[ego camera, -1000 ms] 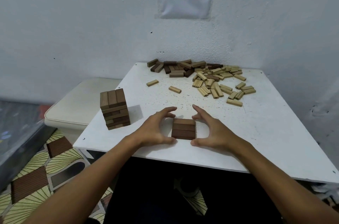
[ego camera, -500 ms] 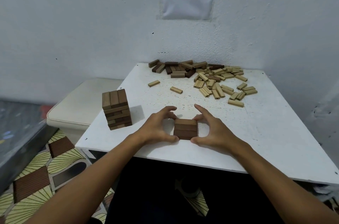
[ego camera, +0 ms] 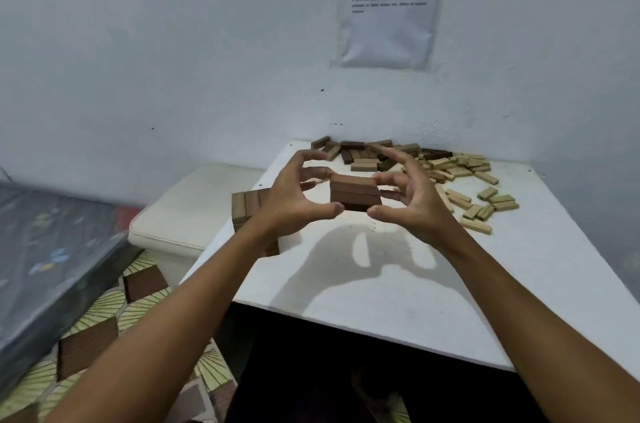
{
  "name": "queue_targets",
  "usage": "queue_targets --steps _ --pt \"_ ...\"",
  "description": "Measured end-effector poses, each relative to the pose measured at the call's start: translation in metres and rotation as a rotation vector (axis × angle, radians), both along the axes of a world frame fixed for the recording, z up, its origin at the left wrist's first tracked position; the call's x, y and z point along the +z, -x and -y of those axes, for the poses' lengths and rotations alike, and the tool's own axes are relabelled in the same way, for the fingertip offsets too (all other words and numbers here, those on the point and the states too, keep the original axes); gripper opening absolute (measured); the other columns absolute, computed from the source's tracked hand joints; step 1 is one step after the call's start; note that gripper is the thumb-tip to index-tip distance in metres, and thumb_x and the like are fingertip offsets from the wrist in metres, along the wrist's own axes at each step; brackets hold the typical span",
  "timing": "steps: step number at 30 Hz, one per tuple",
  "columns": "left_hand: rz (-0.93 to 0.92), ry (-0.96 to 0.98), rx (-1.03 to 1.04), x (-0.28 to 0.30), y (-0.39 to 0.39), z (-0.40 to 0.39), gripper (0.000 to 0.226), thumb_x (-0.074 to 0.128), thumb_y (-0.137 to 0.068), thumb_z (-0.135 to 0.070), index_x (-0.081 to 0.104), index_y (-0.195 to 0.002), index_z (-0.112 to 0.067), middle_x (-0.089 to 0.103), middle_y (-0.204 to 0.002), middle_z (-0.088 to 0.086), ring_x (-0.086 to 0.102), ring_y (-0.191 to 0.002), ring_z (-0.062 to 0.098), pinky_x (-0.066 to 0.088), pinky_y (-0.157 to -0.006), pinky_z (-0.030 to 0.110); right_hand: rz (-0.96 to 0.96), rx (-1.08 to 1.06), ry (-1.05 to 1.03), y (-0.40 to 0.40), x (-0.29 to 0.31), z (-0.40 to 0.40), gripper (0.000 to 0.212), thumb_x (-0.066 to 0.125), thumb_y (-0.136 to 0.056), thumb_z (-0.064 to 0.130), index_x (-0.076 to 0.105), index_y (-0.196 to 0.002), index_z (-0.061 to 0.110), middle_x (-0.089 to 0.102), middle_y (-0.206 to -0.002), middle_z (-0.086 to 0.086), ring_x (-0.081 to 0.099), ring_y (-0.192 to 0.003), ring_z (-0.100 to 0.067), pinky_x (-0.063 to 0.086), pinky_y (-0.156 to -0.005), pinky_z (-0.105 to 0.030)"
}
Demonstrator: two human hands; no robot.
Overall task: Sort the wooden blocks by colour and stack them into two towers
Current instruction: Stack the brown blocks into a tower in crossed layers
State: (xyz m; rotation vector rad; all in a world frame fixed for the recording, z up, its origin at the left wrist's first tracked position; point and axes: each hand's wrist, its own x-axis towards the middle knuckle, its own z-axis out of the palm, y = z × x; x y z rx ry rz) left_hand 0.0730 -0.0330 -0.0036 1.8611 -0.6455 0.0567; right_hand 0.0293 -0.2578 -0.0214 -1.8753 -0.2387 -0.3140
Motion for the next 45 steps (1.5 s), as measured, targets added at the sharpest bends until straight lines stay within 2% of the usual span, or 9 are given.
queue_targets --steps 3,5,9,13,16,23,29,45 --pt "0.023 0.001 0.054 0.014 -0.003 -0.023 0.078 0.079 -0.049 -0.041 0.050 -0.121 -0.029 0.068 -0.109 -0.007 0.060 -0.112 0.003 0.042 -0.103 0.025 0.010 0.053 -0.036 -0.017 0.012 -0.021 0.088 0.085 -0.056 0.033 0.042 -0.131 0.051 0.066 -0.112 -0.005 0.061 -0.116 -0.021 0.044 -0.102 -0.057" --pt "0.031 -0.009 0.102 0.022 -0.006 -0.041 0.081 0.078 -0.048 -0.042 0.050 -0.123 -0.026 0.069 -0.110 -0.006 0.060 -0.113 0.004 0.039 -0.107 0.025 0.016 0.096 -0.041 -0.030 0.018 -0.038 0.091 0.085 -0.056 0.033 0.040 -0.134 0.044 0.065 -0.113 -0.008 0.060 -0.117 -0.022 0.045 -0.101 -0.056" --pt "0.020 -0.037 0.173 0.031 -0.015 -0.080 0.084 0.080 -0.047 -0.042 0.051 -0.124 -0.023 0.070 -0.110 -0.005 0.061 -0.113 0.004 0.036 -0.109 0.027 0.013 0.186 -0.021 -0.055 0.026 -0.075 0.092 0.085 -0.056 0.030 0.039 -0.135 0.038 0.065 -0.113 -0.007 0.059 -0.117 -0.016 0.047 -0.103 -0.047" --pt "-0.018 -0.078 0.221 0.026 -0.021 -0.110 0.087 0.083 -0.045 -0.043 0.051 -0.124 -0.022 0.069 -0.110 -0.006 0.060 -0.112 0.001 0.038 -0.106 0.030 -0.018 0.268 0.032 -0.073 0.025 -0.104 0.097 0.084 -0.051 0.037 0.038 -0.137 0.035 0.064 -0.116 -0.006 0.059 -0.116 -0.011 0.047 -0.102 -0.036" --pt "-0.065 -0.108 0.246 0.016 -0.026 -0.123 0.088 0.084 -0.044 -0.045 0.050 -0.122 -0.025 0.067 -0.113 -0.003 0.059 -0.114 0.004 0.040 -0.104 0.033 -0.060 0.311 0.076 -0.084 0.018 -0.115 0.097 0.084 -0.055 0.030 0.037 -0.140 0.031 0.064 -0.115 -0.003 0.059 -0.114 -0.008 0.046 -0.102 -0.032" --pt "-0.152 -0.155 0.262 -0.004 -0.034 -0.133 0.090 0.082 -0.043 -0.046 0.050 -0.124 -0.025 0.065 -0.114 -0.007 0.058 -0.114 0.002 0.041 -0.103 0.035 -0.133 0.335 0.121 -0.098 0.003 -0.126 0.097 0.083 -0.056 0.025 0.037 -0.141 0.030 0.064 -0.111 0.001 0.056 -0.116 -0.006 0.044 -0.097 -0.028" --pt "-0.164 -0.169 0.266 -0.013 -0.036 -0.135 0.090 0.082 -0.044 -0.045 0.050 -0.125 -0.025 0.065 -0.114 -0.008 0.057 -0.115 0.005 0.042 -0.103 0.034 -0.155 0.337 0.151 -0.102 -0.005 -0.127 0.096 0.083 -0.055 0.025 0.036 -0.139 0.035 0.064 -0.113 0.003 0.054 -0.119 -0.006 0.046 -0.099 -0.031" --pt "-0.171 -0.198 0.252 -0.015 -0.033 -0.137 0.083 0.081 -0.045 -0.047 0.053 -0.121 -0.032 0.064 -0.115 -0.010 0.054 -0.116 0.002 0.041 -0.102 0.033 -0.156 0.343 0.187 -0.101 -0.008 -0.128 0.100 0.082 -0.058 0.028 0.033 -0.145 0.032 0.061 -0.118 0.006 0.050 -0.123 -0.009 0.045 -0.095 -0.030"
